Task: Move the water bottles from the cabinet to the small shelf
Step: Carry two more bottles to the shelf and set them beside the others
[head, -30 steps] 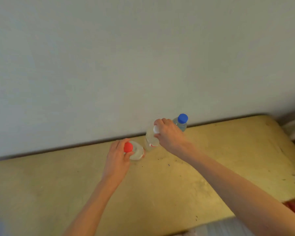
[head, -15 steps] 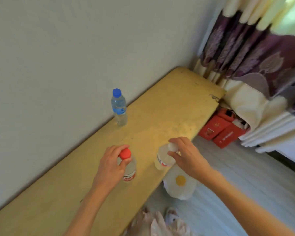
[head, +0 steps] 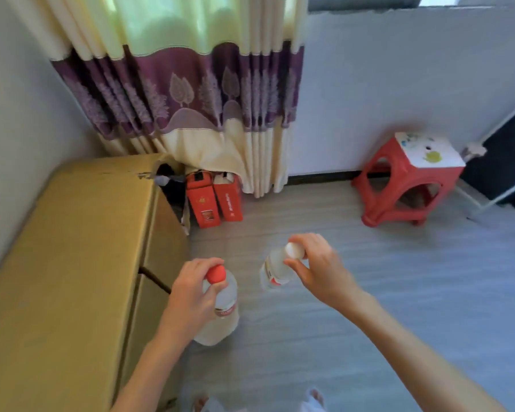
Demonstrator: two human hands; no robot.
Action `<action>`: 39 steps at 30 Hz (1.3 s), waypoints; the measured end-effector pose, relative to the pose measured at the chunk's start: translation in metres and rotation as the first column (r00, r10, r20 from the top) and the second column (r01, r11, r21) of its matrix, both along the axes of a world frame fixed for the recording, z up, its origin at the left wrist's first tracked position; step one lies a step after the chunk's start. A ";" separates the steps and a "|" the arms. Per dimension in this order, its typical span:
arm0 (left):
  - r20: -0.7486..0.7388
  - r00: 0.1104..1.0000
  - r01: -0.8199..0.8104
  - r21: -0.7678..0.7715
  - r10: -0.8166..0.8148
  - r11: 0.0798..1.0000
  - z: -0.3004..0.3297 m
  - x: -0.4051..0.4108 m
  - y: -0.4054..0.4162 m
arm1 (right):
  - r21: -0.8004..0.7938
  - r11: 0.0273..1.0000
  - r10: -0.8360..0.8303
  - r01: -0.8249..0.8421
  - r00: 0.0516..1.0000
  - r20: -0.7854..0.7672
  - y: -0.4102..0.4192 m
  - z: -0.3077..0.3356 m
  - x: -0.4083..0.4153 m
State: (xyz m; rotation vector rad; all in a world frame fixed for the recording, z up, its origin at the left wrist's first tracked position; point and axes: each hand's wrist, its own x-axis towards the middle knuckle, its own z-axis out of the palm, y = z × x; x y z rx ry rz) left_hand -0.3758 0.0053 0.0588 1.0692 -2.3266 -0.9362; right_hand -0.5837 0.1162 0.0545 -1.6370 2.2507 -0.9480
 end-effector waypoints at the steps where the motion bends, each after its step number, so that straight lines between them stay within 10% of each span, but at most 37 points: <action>1: 0.009 0.998 0.057 -0.010 -0.057 0.998 -0.001 -0.030 0.014 | -0.001 1.000 -0.029 0.029 1.000 -0.008 0.021 0.001 -0.021; 10: 0.003 0.867 0.498 0.006 -0.498 0.867 -0.005 -0.265 0.136 | 0.066 0.899 -0.433 0.432 0.901 -0.008 0.224 -0.005 -0.185; 20: 0.040 0.561 0.827 0.018 -0.827 0.562 -0.017 -0.504 0.244 | 0.157 0.510 -0.860 0.846 0.507 0.062 0.373 -0.020 -0.316; 29: 0.085 0.276 0.957 0.061 -0.957 0.282 -0.024 -0.716 0.342 | 0.162 0.172 -0.979 0.972 0.150 0.139 0.451 -0.024 -0.453; 39: 0.140 0.180 0.977 0.091 -0.974 0.193 -0.031 -0.904 0.480 | 0.171 0.048 -0.987 0.984 0.020 0.161 0.574 -0.038 -0.615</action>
